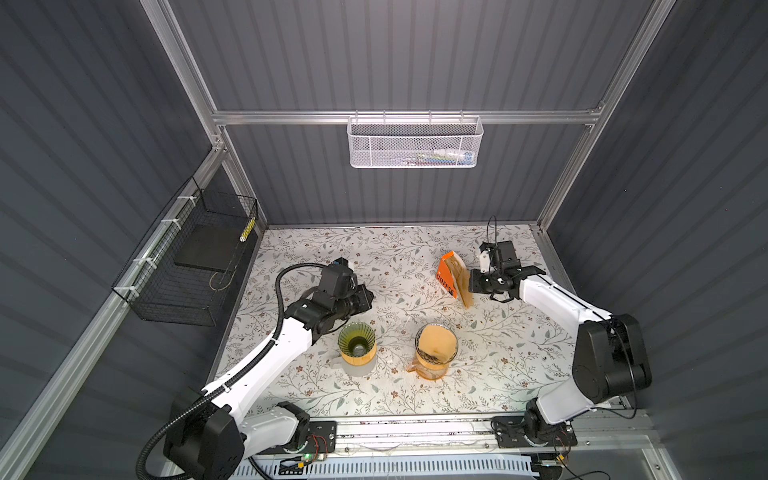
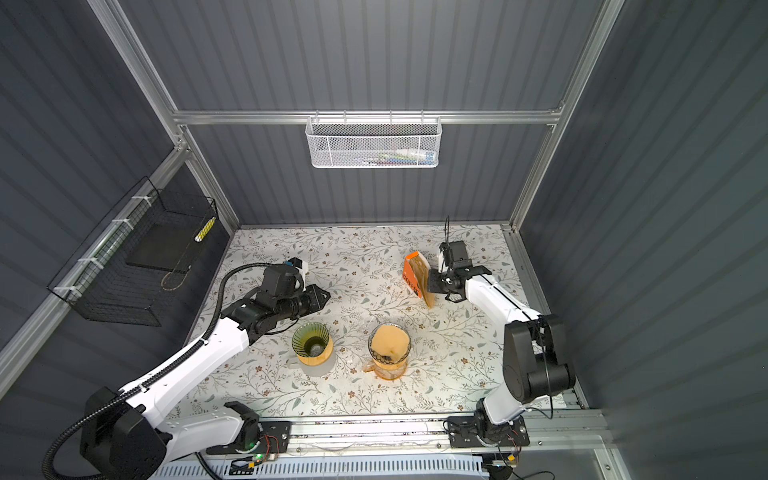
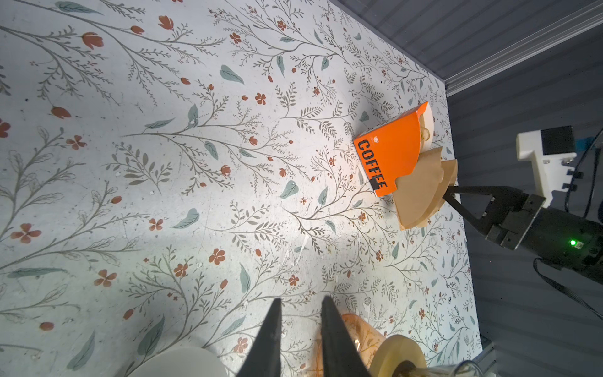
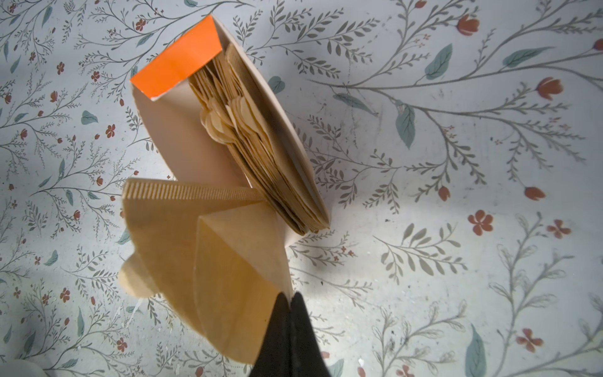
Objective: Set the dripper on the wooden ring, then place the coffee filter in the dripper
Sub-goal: 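Draw the right gripper back from the box, sliding the filter out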
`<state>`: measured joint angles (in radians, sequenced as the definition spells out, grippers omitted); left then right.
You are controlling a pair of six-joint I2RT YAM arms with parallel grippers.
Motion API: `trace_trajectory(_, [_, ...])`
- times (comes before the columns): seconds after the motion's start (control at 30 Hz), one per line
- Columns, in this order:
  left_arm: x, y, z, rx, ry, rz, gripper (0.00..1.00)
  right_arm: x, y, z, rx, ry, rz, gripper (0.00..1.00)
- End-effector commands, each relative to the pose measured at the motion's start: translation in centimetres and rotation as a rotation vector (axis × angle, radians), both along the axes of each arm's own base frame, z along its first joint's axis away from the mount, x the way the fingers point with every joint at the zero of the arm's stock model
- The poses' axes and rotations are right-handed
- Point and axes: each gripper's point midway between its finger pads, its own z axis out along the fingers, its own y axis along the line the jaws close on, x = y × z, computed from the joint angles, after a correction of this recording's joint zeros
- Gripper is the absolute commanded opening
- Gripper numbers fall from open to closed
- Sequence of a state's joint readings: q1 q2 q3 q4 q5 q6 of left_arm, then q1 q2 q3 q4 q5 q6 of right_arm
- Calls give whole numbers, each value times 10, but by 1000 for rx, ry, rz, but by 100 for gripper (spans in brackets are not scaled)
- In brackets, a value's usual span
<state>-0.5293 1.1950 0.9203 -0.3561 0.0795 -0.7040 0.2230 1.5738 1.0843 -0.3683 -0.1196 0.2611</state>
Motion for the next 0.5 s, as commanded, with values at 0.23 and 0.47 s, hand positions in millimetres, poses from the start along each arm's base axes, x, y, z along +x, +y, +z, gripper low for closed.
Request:
trace_trajectory(0.23, [-5, 0, -4, 5, 17, -16, 23, -20, -10, -1, -6, 30, -11, 3])
trace_trajectory(0.47, [-4, -2, -6, 4, 21, -18, 23, -32, -17, 3, -17, 25, -29, 3])
